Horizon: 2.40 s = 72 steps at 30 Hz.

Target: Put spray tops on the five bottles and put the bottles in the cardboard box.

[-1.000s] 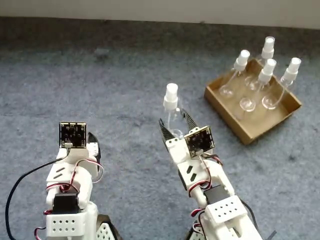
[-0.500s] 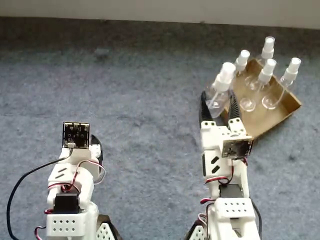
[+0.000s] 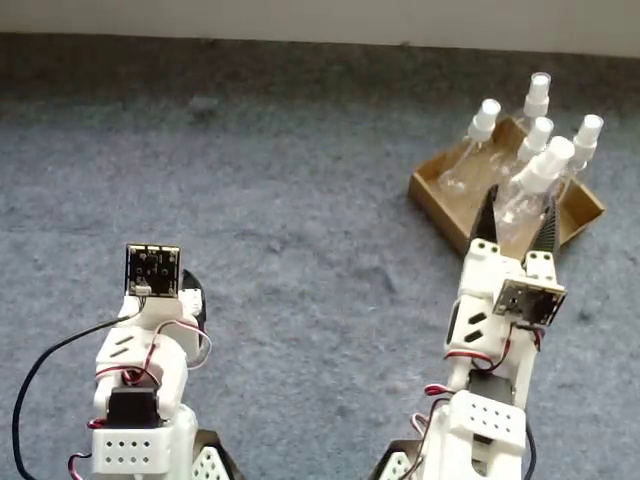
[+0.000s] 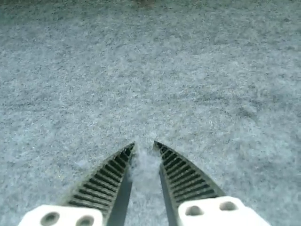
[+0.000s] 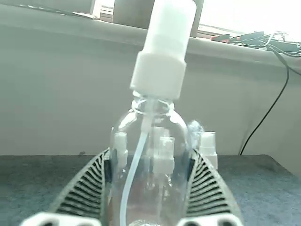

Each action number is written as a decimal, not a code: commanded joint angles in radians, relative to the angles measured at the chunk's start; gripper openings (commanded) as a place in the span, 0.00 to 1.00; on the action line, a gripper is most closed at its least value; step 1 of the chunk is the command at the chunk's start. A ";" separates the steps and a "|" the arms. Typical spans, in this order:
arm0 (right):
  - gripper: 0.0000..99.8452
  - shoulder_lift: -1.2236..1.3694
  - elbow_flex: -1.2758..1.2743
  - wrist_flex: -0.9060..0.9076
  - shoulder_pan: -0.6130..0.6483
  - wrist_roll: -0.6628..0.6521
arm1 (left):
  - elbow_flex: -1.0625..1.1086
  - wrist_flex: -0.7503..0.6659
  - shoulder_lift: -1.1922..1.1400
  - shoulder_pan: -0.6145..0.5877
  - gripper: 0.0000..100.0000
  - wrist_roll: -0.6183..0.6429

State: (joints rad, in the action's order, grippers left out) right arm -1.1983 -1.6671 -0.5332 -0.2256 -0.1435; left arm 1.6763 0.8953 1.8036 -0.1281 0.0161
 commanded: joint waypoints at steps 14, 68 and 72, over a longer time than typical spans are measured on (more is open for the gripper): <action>0.01 0.237 0.064 -0.031 -0.120 -0.003 | 0.019 0.003 -0.007 0.018 0.00 -0.009; 0.01 0.680 0.196 -0.483 -0.131 -0.003 | 0.019 0.003 -0.007 0.016 0.00 -0.009; 0.01 0.680 0.196 -0.483 -0.127 -0.003 | 0.019 0.003 -0.007 0.018 0.00 -0.009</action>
State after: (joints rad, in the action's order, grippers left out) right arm -0.5048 -1.5259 -0.9797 -0.3621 -0.1481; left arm 1.6763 0.8953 1.8036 -0.1281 0.0161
